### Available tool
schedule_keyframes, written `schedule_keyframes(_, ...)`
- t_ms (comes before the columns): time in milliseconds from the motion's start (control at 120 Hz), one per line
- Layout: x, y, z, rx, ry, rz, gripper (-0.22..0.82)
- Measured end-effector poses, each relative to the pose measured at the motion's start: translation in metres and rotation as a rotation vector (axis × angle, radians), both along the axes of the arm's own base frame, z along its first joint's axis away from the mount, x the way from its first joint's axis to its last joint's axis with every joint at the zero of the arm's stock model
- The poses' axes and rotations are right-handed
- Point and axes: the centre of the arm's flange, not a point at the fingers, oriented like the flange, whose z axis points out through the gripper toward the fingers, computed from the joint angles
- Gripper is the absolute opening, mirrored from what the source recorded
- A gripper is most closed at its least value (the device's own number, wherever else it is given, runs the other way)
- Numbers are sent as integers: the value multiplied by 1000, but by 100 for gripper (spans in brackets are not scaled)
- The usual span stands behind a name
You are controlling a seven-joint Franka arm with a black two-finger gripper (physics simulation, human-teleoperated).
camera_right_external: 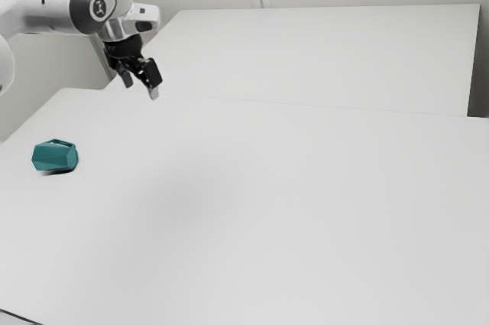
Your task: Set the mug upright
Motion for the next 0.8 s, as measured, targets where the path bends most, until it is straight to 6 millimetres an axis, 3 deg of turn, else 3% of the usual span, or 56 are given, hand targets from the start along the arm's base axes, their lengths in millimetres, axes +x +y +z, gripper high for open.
schedule_keyframes(50,-9,0,8,-13,-7,-3,60)
schedule_keyframes(133,-49,3,66,-46,-105,-22,60)
schedule_keyframes(158,-63,26,85,-64,-143,17,60)
schedule_keyframes(200,-92,94,108,-95,-190,147,60)
schedule_keyframes(275,-131,172,122,-150,-221,306,60)
schedule_keyframes(392,-161,259,105,-251,-211,475,60)
schedule_keyframes(533,-176,339,54,-356,-167,591,60)
schedule_keyframes(650,-197,394,32,-407,-172,643,60)
schedule_keyframes(700,-196,413,22,-420,-174,644,60)
schedule_keyframes(800,-174,450,-14,-461,-175,615,60)
